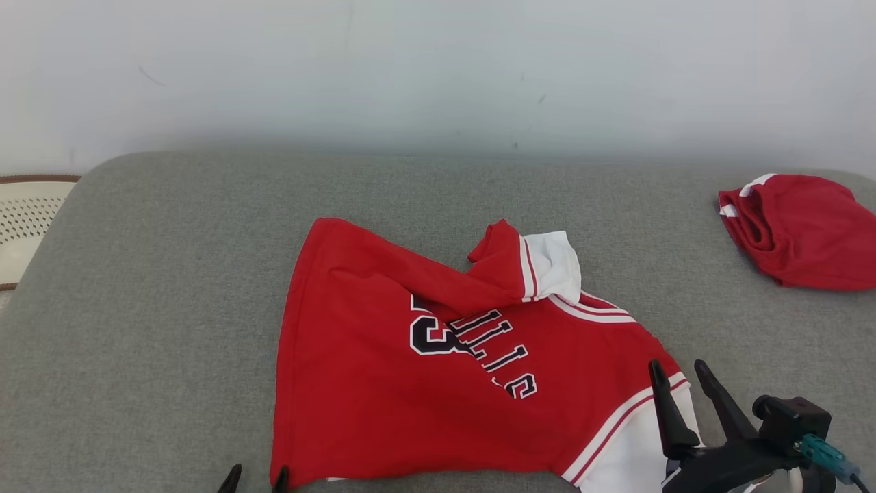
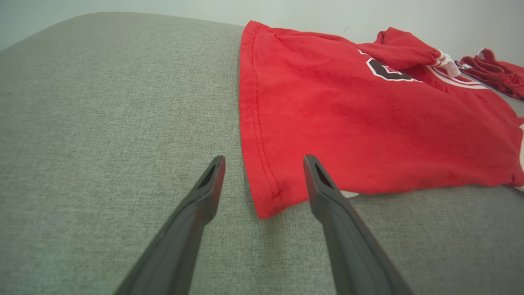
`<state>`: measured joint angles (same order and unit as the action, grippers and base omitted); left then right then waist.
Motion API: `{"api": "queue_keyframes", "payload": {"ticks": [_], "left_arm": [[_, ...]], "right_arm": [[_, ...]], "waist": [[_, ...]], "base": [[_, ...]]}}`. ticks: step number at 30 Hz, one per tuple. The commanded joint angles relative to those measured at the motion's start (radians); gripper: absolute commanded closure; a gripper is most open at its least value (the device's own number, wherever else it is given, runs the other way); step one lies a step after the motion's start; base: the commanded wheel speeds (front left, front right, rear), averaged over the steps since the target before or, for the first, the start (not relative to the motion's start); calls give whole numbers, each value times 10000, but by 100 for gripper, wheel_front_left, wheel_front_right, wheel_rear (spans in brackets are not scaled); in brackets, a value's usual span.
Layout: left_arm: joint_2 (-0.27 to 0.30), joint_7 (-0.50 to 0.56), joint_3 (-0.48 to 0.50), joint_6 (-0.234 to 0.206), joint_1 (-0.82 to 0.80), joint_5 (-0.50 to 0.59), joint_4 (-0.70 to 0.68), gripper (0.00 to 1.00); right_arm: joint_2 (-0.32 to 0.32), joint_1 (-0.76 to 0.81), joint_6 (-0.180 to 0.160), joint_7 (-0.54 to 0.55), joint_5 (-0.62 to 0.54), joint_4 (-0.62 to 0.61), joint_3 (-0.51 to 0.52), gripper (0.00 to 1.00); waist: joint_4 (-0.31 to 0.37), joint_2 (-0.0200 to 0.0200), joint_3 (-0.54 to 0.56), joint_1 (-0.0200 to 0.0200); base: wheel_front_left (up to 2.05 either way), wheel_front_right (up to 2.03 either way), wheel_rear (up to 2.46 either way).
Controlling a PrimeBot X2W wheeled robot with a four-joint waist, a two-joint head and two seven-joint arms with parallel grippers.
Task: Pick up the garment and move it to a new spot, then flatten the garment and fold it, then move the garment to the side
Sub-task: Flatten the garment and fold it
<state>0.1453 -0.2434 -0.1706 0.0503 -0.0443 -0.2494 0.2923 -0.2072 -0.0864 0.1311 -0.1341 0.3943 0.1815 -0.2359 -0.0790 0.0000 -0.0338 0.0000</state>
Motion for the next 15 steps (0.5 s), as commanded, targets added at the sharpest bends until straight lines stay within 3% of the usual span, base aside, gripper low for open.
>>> {"api": "queue_keyframes", "payload": {"ticks": [1, 10, 15], "left_arm": [[-11, -98, 77, -56, 135, -28, -41, 0], [-311, -228, 968, -602, 360, 364, -1544, 0], [-520, -232, 1422, -689, 541, 686, -2276, 0]], "right_arm": [[-50, 147, -8, -89, -87, -32, 19, 0], [27, 221, -8, -370, -447, -194, 271, 0], [119, 335, -8, -624, -632, -227, 384, 0]], "waist": [[-7, 0, 32, 0], [72, 0, 174, 0], [232, 0, 280, 0]], "base": [[0, 0, 0], [0, 0, 0], [0, 0, 0]]}}
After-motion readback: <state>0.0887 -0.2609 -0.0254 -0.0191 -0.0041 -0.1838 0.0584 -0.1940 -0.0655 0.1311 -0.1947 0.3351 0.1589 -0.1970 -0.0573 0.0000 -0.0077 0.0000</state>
